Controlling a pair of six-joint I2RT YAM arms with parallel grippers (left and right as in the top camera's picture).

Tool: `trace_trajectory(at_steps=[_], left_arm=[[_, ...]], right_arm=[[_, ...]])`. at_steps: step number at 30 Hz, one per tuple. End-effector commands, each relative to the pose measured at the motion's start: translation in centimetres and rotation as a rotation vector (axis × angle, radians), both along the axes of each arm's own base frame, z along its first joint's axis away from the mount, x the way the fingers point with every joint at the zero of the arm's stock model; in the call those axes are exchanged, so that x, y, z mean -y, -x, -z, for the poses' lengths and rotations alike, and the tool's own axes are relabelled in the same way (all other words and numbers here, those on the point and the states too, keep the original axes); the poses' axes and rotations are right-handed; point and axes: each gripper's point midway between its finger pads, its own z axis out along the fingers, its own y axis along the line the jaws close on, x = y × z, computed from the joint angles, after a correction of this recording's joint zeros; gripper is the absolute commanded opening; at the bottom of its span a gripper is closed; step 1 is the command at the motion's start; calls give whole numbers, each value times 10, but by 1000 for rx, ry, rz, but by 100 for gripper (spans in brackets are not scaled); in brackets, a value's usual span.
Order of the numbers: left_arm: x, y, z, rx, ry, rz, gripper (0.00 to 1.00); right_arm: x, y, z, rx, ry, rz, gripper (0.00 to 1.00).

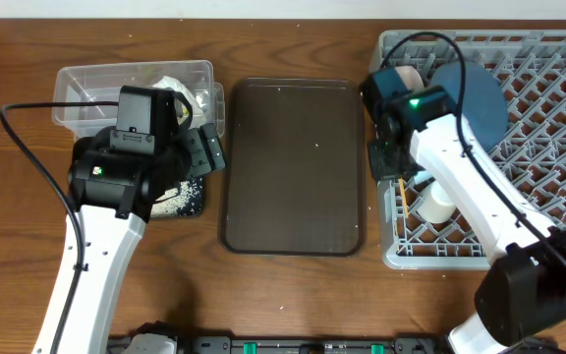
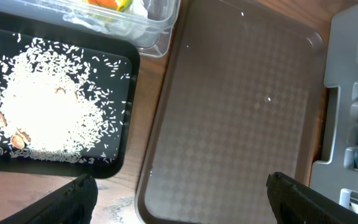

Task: Sort waste into correct bins and load items into the dishwasher rack
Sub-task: 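Carry the second chopstick right and place it in the rack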

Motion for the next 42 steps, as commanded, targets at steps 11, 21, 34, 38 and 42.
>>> trace_trajectory(at_steps=[11, 21, 34, 38, 42], left_arm=[[-4, 1, 4, -14, -16, -6, 90], [-4, 1, 4, -14, -16, -6, 90], [-4, 1, 4, -14, -16, -6, 90], [-4, 1, 4, -14, -16, -6, 90], [-4, 1, 4, -14, -16, -6, 90]], right_arm=[[25, 0, 23, 11, 67, 81, 21], [21, -7, 22, 37, 47, 78, 24], [-19, -28, -91, 224, -161, -56, 99], [-28, -19, -115, 272, -229, -81, 99], [-17, -16, -125, 306, -182, -72, 99]])
